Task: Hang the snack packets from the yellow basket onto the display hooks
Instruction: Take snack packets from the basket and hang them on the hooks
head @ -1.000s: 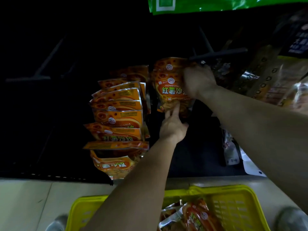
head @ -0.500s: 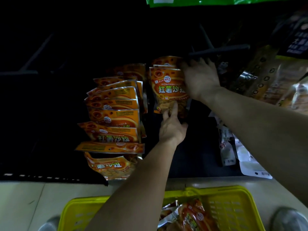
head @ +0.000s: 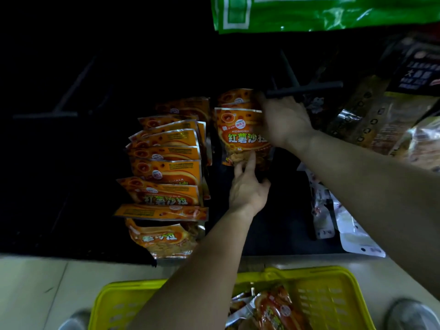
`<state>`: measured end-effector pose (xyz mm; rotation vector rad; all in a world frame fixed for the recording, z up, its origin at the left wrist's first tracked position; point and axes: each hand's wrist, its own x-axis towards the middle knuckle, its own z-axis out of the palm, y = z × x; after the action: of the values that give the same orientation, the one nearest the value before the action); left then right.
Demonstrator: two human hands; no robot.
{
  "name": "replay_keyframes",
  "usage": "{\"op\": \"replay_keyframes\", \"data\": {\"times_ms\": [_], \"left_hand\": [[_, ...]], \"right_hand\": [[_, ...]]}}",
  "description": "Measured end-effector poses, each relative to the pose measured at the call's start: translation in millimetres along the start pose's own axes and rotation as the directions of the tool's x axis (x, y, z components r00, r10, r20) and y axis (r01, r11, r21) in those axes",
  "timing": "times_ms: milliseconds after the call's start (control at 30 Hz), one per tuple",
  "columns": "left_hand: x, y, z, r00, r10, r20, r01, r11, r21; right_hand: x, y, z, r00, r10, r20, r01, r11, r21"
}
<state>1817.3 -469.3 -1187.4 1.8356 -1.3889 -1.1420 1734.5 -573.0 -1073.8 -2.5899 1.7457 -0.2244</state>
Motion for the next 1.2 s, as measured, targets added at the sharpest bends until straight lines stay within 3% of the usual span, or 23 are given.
{"op": "replay_keyframes", "data": {"times_ms": [133, 433, 633, 900, 1200], "left_hand": [[-16, 2, -11, 1.000, 0.006, -0.015, -0.006, 1.000, 0.002], [-4, -2, -9, 1.000, -0.004, -0.022, 0.005, 1.000, 0.028], [25, 7, 3, 1.000, -0.026, 0.000, 0.026, 1.000, 0.005], [29, 1, 3, 1.000, -0.002, 0.025, 0.001, 0.999, 0.048], [33, 1, 4, 1.000, -0.011, 0.006, 0.011, 0.998, 0.057]], "right_hand": [[-11, -6, -6, 0.999, -0.019, -0.030, 0.022, 0.996, 0.090], [-6, 4, 4, 0.999, 0.036, -0.008, -0.036, 0.999, 0.021], [23, 16, 17, 0.996, 0.059, 0.060, -0.067, 0.986, 0.150], [25, 11, 26, 1.000, 0.030, -0.005, -0.030, 0.996, 0.085], [26, 12, 26, 0.999, 0.035, -0.026, -0.030, 0.985, 0.172]]}}
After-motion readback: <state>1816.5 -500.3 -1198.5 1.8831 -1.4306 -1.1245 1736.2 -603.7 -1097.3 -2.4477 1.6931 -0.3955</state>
